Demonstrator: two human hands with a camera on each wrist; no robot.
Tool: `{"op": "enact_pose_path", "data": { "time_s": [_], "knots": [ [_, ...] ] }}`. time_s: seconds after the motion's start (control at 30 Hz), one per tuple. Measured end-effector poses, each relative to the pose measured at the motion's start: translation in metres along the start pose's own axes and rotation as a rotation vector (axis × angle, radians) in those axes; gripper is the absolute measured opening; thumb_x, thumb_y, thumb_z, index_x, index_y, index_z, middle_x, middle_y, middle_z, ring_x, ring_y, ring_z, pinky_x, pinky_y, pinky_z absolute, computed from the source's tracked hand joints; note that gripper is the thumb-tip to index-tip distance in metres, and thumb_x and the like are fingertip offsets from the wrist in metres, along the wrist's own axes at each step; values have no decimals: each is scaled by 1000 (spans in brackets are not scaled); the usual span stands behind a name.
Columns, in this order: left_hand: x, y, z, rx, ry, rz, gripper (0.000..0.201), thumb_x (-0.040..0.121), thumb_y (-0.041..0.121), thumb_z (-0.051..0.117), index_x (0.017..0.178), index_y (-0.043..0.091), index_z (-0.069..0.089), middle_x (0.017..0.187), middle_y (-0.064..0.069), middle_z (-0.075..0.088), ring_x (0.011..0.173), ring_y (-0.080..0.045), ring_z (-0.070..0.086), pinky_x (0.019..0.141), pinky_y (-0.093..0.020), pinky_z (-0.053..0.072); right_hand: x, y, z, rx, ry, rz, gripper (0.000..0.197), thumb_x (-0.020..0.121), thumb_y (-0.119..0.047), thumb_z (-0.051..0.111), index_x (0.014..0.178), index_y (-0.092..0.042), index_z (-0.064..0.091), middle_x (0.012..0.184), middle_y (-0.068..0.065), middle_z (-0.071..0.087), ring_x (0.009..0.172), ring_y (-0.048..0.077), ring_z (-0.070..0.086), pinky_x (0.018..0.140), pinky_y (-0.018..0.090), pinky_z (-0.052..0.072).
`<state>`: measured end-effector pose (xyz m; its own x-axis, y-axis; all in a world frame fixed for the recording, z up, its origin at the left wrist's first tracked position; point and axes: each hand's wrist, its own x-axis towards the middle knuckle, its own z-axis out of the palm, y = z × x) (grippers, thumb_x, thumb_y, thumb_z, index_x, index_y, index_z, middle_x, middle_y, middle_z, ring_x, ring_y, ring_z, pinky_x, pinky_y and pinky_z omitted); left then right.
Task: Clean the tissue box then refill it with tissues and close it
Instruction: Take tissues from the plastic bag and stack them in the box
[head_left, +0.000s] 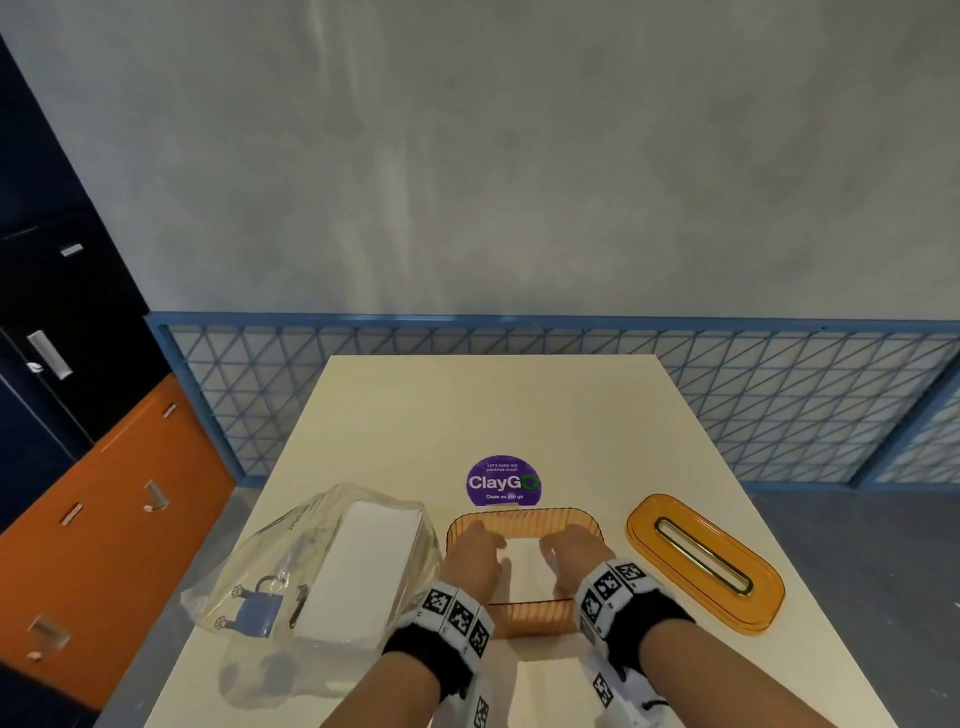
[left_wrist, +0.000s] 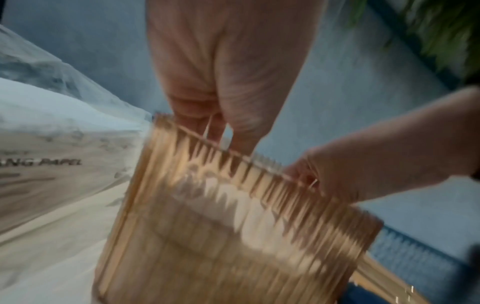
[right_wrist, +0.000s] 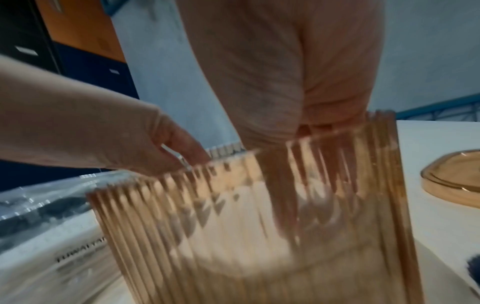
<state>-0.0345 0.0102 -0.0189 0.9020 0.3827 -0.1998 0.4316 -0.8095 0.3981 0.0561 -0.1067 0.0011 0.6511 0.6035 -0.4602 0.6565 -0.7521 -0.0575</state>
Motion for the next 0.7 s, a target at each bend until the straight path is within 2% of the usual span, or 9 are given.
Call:
{"op": "enact_pose_path", "data": {
  "time_s": [0.1,0.17,0.23,0.3,0.4,0.47,0.57,0.7],
  "knots": [
    [-9,-28,-15,-133,365,-48,33,90,0,48,120,7,61,123,-8,55,113,-21,54,92,-26,43,1,15,-2,159,296,-17,38,95,-13,46,131,-21,51,129,6,51,119,21,49,95,29,44],
    [-12,-59,-19,-160,475,-189,34,93,3,48,125,4,56,128,-12,52,118,-25,51,93,-30,43,0,28,-4,193,409,-8,40,95,-13,44,134,-24,47,124,7,49,118,22,46,93,30,44],
    [-16,-85,-15,-105,404,-366,40,97,20,46,133,4,46,139,-13,42,127,-27,43,102,-33,40,-1,38,-2,277,376,39,45,96,-15,43,140,-25,39,126,10,45,118,24,46,94,31,43],
    [-21,-97,-8,-55,275,-481,51,95,37,49,133,5,40,138,-12,38,128,-25,40,105,-32,39,-2,43,0,357,268,87,49,99,-17,39,146,-26,28,131,13,42,119,26,48,95,29,42],
    [-28,-100,1,-5,223,-493,58,88,48,55,126,6,42,131,-9,41,124,-22,45,102,-31,41,0,46,6,402,208,121,50,101,-15,36,148,-23,22,135,18,45,125,28,47,98,28,39],
    [-29,-102,5,55,224,-482,58,88,49,54,126,7,42,132,-8,40,126,-21,43,103,-30,39,0,47,8,396,207,134,50,100,-13,35,148,-21,24,135,17,49,125,29,48,99,28,39],
    [-29,-101,4,63,228,-484,49,94,42,46,129,7,41,136,-7,38,130,-21,39,106,-31,36,0,48,9,410,199,135,52,100,-10,34,149,-19,22,136,16,51,123,28,50,99,28,39],
    [-30,-97,0,74,221,-488,38,99,33,38,125,6,44,133,-8,41,126,-23,43,103,-34,39,-3,46,8,399,197,126,53,100,-8,32,150,-17,16,135,15,53,122,28,51,99,28,40]
  ]
}}
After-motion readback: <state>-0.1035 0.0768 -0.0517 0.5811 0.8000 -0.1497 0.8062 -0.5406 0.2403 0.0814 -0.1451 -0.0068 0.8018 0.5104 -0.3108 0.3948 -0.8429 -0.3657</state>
